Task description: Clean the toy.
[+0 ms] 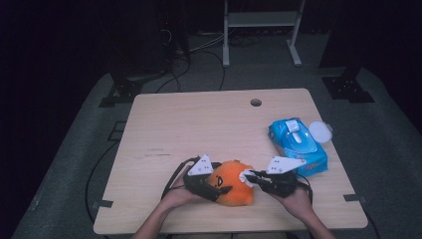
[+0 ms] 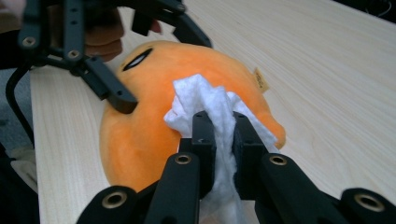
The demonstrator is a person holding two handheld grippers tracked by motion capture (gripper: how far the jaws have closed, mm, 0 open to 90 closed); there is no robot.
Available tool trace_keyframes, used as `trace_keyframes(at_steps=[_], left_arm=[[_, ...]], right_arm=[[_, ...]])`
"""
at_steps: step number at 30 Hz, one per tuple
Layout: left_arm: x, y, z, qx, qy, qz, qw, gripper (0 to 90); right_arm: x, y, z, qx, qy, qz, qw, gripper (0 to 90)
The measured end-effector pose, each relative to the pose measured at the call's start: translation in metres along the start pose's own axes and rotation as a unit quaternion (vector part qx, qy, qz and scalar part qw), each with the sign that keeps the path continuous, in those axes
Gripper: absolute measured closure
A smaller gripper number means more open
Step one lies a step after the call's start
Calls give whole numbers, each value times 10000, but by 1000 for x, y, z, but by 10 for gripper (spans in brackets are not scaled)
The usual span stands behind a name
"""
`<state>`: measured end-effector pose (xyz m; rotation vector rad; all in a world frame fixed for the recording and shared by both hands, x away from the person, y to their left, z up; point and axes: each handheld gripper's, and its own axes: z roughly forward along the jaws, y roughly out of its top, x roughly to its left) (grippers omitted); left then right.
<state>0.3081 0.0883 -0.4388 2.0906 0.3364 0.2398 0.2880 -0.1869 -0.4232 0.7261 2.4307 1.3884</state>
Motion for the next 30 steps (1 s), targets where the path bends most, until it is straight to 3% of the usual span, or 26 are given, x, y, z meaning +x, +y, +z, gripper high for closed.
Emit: trace_keyframes(at_steps=[2,4,8,13,15,17,18,20,21,25,28,30], left_arm=[[-2,-1,0,20,2,138,9999,213],[-2,-2,0,-4,-11,160,9999,215],[2,-5,-3,-17,-6,56,10000,215],[13,-12,-7,-66,-28,-146,9999,244],[17,-14,-8,-110,-24,-321,9994,245],[19,-15,-7,-138,-9,-487,9987,244],[19,-15,-6,-168,1,-510,9986,244],[16,-13,-4,-160,38,-493,9987,244],[14,-12,-3,-127,63,-417,9990,245],[0,-7,-1,-65,108,173,9998,259],[-10,-4,1,-91,93,604,9981,266],[-13,-3,1,-132,23,742,9972,265]], right_arm=[[-8,-3,-1,-1,-15,210,9998,814],[-14,-6,-1,33,-129,253,9996,814],[-20,-12,-4,162,-197,249,9994,814],[-9,-19,-6,238,200,133,9994,814],[-1,-17,-7,206,420,-25,9989,814],[7,-15,-7,62,794,-182,9967,813],[10,-12,-6,31,875,-235,9959,812],[15,-8,-2,90,803,-394,9959,812],[14,-6,1,103,721,-425,9964,813],[0,-2,4,-11,458,-132,9989,814],[-14,-4,0,-133,138,121,9997,813],[-23,-8,-3,-124,-51,282,9995,813]])
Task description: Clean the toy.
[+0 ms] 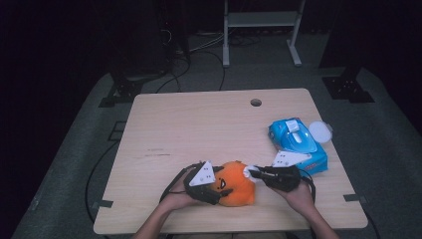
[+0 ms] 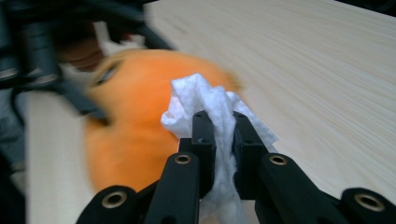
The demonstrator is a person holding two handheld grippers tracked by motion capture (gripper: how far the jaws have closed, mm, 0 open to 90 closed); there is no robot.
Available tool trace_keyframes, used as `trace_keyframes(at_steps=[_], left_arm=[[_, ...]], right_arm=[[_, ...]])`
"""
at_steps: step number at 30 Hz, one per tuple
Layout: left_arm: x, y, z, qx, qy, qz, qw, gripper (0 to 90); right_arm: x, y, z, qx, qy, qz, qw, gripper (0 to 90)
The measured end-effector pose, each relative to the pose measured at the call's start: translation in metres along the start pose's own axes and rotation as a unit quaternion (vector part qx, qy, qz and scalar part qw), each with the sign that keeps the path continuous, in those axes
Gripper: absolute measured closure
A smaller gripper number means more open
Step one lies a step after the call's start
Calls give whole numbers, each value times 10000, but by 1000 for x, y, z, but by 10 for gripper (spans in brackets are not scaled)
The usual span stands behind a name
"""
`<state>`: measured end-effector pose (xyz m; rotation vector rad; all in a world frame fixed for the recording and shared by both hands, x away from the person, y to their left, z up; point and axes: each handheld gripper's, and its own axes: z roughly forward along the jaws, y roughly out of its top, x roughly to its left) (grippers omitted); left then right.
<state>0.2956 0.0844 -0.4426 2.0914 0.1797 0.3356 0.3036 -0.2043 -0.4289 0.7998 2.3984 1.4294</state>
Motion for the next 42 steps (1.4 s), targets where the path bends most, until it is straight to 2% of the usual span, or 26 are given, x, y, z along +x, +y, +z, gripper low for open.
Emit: trace_keyframes(at_steps=[1,2,4,6,7,9,12,14,17,19,21,23,26,28,30,32,34,36,39,41,42], left_arm=[[0,1,0,-25,-41,23,10000,264],[1,1,0,-69,-99,-38,9999,257],[7,4,-2,-109,-207,-319,9992,190],[12,4,-2,-137,-229,-529,9982,196],[10,5,-1,-102,-189,-402,9990,228],[1,6,1,-45,-100,-24,9999,262],[-10,10,2,7,-36,530,9986,271],[-16,12,3,11,-57,770,9970,277],[-20,15,5,125,-73,969,9952,280],[-19,13,5,77,-89,891,9960,281],[-17,11,4,36,-109,831,9965,282],[-16,10,3,38,-108,762,9970,281],[-14,8,3,-10,-123,660,9977,277],[-13,7,3,1,-121,624,9980,266],[-12,7,5,54,-27,515,9987,242],[-8,5,6,40,14,297,9995,230],[-3,3,5,40,49,34,10000,231],[4,0,4,22,28,-293,9996,236],[12,-4,3,-4,36,-636,9980,241],[14,-4,4,-37,79,-795,9968,244],[15,-4,6,-44,123,-877,9961,248]], right_arm=[[-3,-2,-2,31,-4,28,10000,813],[-5,-3,-3,54,20,53,10000,813],[-3,-5,-5,134,141,-14,9998,814],[2,-7,-6,236,162,-91,9995,814],[4,-8,-6,268,123,-98,9995,814],[4,-5,-7,277,77,-94,9995,814],[3,2,-8,69,73,-38,9999,814],[6,9,-7,-126,118,12,9999,814],[13,18,0,-234,153,49,9996,813],[14,17,3,-125,89,-47,9999,814],[9,14,2,-53,64,-1,10000,813],[3,10,-1,90,-117,-24,9999,814],[-7,-1,-7,201,-141,129,9996,815],[-8,-4,-11,179,-170,190,9995,815],[-3,-1,-16,-26,-142,100,9998,815],[5,6,-19,-207,1,-11,9998,815],[12,11,-19,-187,46,-185,9996,815],[13,8,-16,-28,-2,-244,9997,815],[7,-4,-9,341,-138,-257,9990,815],[6,-6,-10,388,-140,-205,9989,814],[7,-6,-10,404,-161,-281,9987,814]])
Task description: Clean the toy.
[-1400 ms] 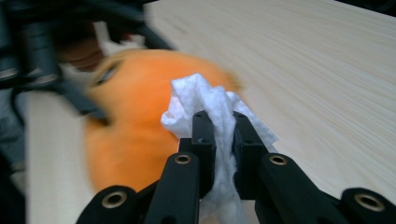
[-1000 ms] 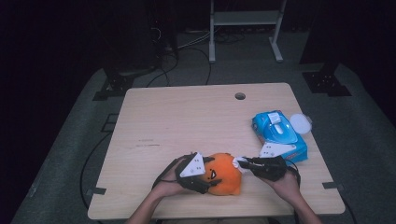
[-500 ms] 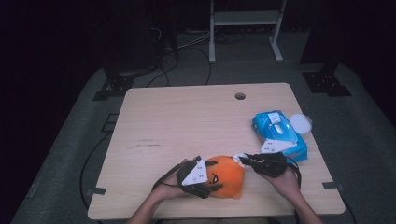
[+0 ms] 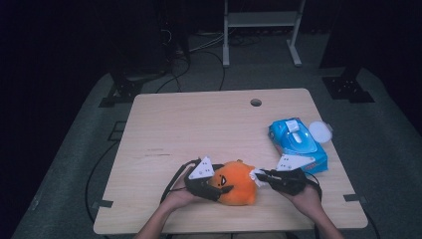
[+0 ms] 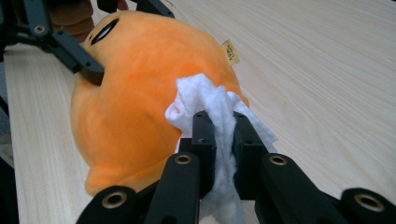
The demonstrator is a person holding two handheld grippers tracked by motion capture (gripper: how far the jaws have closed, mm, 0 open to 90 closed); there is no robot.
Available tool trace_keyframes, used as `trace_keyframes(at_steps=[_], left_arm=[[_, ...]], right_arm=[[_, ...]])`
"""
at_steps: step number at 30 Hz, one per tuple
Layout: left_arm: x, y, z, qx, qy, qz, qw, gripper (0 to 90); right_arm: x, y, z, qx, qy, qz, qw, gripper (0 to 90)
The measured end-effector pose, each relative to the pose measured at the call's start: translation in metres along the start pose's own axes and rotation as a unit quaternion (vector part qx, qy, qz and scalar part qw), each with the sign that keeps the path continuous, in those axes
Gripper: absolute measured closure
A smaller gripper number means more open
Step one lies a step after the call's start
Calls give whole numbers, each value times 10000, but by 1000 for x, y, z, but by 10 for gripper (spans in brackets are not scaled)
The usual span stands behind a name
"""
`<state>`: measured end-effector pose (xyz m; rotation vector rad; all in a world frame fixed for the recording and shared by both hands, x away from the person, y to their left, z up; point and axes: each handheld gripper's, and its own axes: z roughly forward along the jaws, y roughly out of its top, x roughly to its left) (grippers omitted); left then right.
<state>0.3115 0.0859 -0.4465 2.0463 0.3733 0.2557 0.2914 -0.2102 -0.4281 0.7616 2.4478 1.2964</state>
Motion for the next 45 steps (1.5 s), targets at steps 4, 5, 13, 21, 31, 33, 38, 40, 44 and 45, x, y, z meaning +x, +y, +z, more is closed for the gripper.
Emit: trace_keyframes(at_steps=[4,5,13,21,31,33,38,40,44,45], left_arm=[[0,1,5,-49,285,-254,9993,248],[-1,2,7,-56,325,-287,9990,247],[-4,6,-1,-194,-42,-39,9998,86],[-9,10,6,-144,310,71,9994,255],[-2,6,0,-149,66,-127,9998,115],[-4,7,1,-190,143,-156,9996,200],[-9,13,6,-307,286,-44,9991,248],[-6,10,5,-344,297,-101,9989,202],[2,6,4,-259,218,-648,9973,92],[3,7,5,-273,156,-742,9967,107]], right_arm=[[13,10,-3,-251,294,-100,9992,814],[17,12,-2,-273,336,-140,9990,814],[6,6,6,-155,78,-44,9998,813],[23,18,3,-457,353,-131,9982,814],[16,16,10,-367,41,-170,9992,813],[19,17,9,-350,-59,-239,9991,814],[36,28,12,-509,168,-395,9978,813],[33,28,12,-464,155,-415,9979,813],[19,20,8,-399,10,-238,9989,812],[17,18,7,-384,-31,-204,9990,813]])
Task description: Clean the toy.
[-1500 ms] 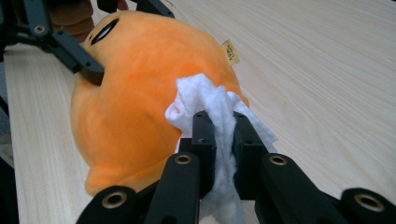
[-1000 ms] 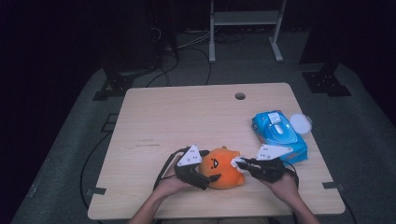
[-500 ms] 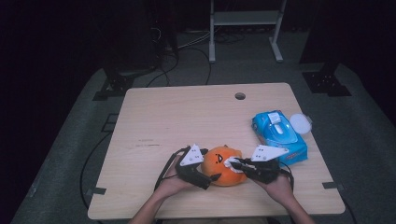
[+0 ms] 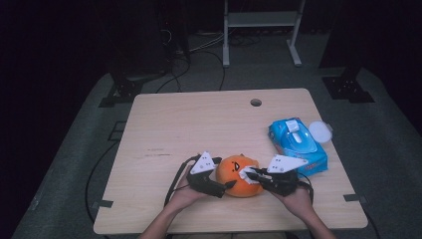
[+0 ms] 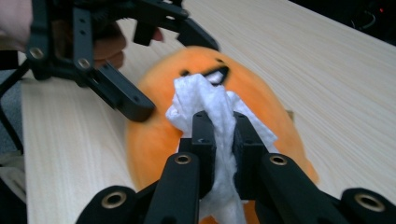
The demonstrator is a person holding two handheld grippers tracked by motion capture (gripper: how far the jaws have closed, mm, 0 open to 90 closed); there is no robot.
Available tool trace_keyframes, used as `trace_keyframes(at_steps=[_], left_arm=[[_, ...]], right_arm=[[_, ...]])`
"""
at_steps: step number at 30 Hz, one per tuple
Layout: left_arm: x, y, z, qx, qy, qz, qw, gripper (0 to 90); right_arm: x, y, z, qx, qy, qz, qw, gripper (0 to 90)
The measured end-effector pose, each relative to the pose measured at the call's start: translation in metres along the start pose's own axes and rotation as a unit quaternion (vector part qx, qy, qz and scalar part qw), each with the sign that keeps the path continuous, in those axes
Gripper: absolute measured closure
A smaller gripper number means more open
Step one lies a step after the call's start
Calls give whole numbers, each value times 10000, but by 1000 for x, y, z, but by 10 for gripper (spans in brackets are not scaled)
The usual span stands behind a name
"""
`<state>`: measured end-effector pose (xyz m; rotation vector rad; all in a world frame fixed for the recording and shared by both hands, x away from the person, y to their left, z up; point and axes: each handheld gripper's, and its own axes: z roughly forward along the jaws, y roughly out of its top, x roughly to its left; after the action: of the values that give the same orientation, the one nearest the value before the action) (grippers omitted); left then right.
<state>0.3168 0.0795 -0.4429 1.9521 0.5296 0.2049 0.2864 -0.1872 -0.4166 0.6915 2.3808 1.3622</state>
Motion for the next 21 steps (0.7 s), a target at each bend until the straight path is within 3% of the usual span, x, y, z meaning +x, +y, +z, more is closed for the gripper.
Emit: trace_keyframes(at_steps=[1,4,5,7,8,9,12,13,14,15,16,17,18,21], left_arm=[[-2,1,1,-27,12,55,10000,144],[-13,8,5,-65,64,536,9985,232],[-19,10,7,-59,72,795,9968,240],[-33,11,10,4,134,1407,9900,248],[-38,11,10,49,188,1617,9867,248],[-40,10,10,34,206,1674,9857,247],[-35,8,8,-25,136,1663,9860,225],[-33,7,8,-55,174,1552,9877,190],[-29,8,7,-74,187,1282,9915,134],[-24,8,7,-96,113,889,9959,91],[-20,8,8,-154,24,465,9988,89],[-16,8,9,-184,-42,162,9997,89],[-16,8,9,-150,-56,128,9998,107],[-26,8,12,-204,47,660,9976,215]], right_arm=[[-1,0,0,25,-61,2,10000,813],[4,5,-1,-40,-100,-10,9999,813],[7,9,-2,-145,0,-47,9999,813],[15,17,-2,-240,105,-212,9994,813],[18,20,-2,-210,55,-325,9992,813],[18,22,-2,-170,0,-417,9990,813],[12,18,-5,-135,-68,-379,9992,813],[10,15,-6,-101,-137,-357,9992,813],[8,13,-7,-17,-202,-362,9991,813],[6,10,-8,33,-184,-338,9993,813],[4,7,-8,51,-132,-218,9997,813],[2,5,-8,15,-113,-138,9998,813],[1,4,-7,2,-106,-88,9999,813],[6,10,-6,-34,-98,-141,9998,812]])
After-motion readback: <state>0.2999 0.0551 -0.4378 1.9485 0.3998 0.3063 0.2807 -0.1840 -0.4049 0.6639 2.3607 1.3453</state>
